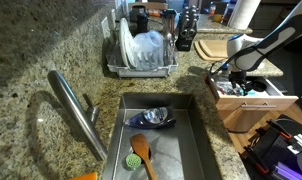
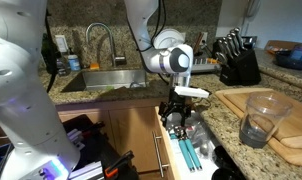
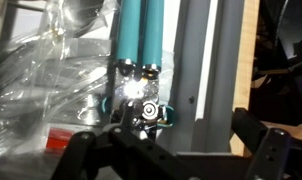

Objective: Remove the can opener from the drawer

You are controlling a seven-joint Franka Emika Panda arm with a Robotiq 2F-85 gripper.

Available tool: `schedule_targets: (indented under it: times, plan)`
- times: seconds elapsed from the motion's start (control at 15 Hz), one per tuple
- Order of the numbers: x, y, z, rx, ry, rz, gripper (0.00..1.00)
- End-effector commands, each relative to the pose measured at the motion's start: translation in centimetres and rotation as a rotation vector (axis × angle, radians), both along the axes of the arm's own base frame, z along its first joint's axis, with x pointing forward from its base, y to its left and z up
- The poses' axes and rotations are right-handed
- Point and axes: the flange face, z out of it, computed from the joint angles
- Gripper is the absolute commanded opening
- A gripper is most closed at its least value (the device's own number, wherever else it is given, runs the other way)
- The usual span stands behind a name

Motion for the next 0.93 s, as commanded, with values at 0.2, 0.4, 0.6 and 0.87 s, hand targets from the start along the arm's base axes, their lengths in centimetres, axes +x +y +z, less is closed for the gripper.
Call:
schedule_targets:
  times: [0.2,0.4,0.6,0.87]
  plan:
    - [-0.2,-1.2,0.9,0.034,-0.099,-0.037,1.00]
    - [0.1,-1.4,-0.2,0.020,-0.124,-0.044,1.00]
    - [0.6,-1.6,-1.9,0.046,-0.142,-0.060,1.00]
    - [0.3,-1.2,-2.1,0.043,-0.121,-0.055,1.00]
